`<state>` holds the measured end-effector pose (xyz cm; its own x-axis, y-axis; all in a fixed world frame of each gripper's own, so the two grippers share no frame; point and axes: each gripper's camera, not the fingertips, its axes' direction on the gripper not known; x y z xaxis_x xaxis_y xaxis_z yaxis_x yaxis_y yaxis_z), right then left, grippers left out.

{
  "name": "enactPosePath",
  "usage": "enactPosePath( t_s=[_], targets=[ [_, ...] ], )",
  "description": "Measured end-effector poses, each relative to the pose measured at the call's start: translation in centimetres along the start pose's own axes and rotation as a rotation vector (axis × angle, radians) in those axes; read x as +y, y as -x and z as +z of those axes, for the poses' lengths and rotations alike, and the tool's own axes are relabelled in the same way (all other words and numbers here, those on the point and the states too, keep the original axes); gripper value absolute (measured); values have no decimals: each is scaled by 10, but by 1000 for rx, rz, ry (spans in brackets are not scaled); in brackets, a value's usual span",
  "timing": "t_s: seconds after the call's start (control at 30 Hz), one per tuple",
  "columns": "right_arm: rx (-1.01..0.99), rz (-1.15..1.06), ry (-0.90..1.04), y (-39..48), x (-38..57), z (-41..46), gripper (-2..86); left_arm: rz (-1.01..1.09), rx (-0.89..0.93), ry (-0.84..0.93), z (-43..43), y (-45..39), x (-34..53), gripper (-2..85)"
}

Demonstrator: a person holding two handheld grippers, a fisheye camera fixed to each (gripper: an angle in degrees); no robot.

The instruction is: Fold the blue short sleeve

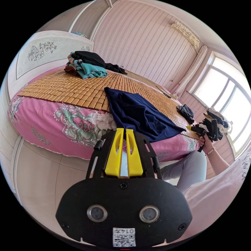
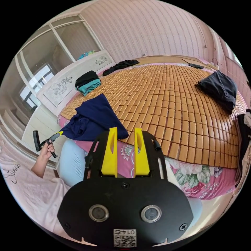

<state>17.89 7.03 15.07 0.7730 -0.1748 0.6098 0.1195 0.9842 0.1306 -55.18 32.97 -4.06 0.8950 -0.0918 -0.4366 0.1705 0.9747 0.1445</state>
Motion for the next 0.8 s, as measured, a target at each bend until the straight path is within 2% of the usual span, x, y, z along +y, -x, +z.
enactPosePath(
  t_s=[0.1,0.13,0.2,0.23,0.4,0.5,0.6,0.8],
  targets=[
    [118,-155,135,25,-9,16,125,5,1,1,-11,-7,-1,-10],
    [194,-194,186,30,-10,22,106,1,7,2,-15,-9,0,-10],
    [198,-242,195,34,-10,18,56,-1,23,-8,-25,-13,0,-10],
    [145,-226,156,31,-12,5,28,13,24,-50,-38,-19,1,-10],
    [-141,-74,-31,-8,-20,-82,11,57,90,-241,-105,-40,-3,-10],
    [-306,-40,-188,-25,-22,-150,7,42,197,-400,-158,-49,-11,-10],
    [-383,-81,-343,-23,-26,-223,7,66,330,-556,-216,-58,-26,-10],
    [-454,-272,-659,6,-25,-384,7,297,476,-884,-353,-107,-56,-10]
  ],
)
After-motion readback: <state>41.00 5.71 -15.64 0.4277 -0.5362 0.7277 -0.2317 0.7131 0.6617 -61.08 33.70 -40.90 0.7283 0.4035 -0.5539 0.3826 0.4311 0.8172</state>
